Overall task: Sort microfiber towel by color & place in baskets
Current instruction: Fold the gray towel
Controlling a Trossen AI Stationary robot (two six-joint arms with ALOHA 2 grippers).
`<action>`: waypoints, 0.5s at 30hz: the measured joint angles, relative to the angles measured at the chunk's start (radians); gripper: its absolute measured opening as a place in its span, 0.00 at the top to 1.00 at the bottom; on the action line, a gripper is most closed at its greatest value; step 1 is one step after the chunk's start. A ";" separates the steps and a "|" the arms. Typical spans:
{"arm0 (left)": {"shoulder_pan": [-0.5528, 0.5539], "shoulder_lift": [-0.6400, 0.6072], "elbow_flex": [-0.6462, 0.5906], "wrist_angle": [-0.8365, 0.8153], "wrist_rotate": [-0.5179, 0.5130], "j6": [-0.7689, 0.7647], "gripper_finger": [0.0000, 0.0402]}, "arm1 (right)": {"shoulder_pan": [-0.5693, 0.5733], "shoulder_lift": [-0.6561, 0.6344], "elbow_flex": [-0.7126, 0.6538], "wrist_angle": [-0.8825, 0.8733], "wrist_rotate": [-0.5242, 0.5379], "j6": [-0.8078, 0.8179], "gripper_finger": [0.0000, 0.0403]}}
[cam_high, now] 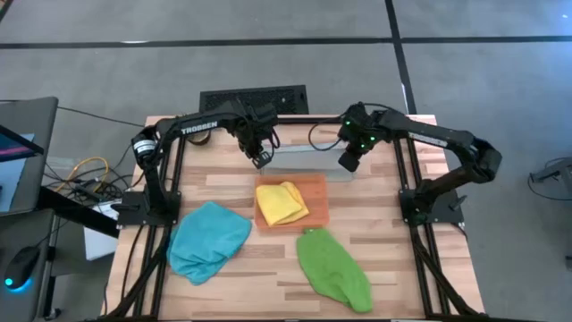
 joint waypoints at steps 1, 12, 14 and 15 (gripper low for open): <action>0.004 0.000 -0.006 0.006 0.000 0.000 1.00 | 0.000 0.017 0.000 0.007 0.000 -0.004 0.98; 0.033 0.000 -0.163 0.197 -0.002 0.017 1.00 | -0.028 0.120 0.001 0.102 0.078 -0.003 0.98; 0.037 0.000 -0.183 0.245 -0.002 0.017 1.00 | -0.032 0.126 0.001 0.105 0.112 -0.003 0.98; 0.038 0.000 -0.194 0.266 -0.003 0.017 1.00 | -0.033 0.126 0.001 0.103 0.115 -0.003 0.98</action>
